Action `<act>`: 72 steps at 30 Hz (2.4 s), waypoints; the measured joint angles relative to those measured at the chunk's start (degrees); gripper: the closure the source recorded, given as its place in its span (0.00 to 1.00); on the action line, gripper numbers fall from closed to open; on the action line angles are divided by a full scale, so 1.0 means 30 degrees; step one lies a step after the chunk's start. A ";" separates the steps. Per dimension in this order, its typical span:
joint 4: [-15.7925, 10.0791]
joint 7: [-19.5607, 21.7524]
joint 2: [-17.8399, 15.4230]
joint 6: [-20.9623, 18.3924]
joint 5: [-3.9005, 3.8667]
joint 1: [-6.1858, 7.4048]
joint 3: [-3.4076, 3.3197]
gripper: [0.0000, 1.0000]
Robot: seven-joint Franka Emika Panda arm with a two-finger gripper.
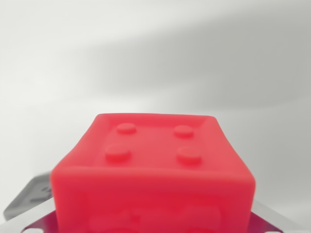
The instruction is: Destack cube
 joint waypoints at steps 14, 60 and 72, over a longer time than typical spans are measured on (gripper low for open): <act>0.0126 0.0000 0.1802 0.1654 0.0002 -0.0002 0.0011 1.00; 0.0877 0.0000 0.4886 0.4016 0.0003 -0.0049 0.0058 0.00; 0.0881 0.0000 0.4897 0.4024 0.0003 -0.0051 0.0058 0.00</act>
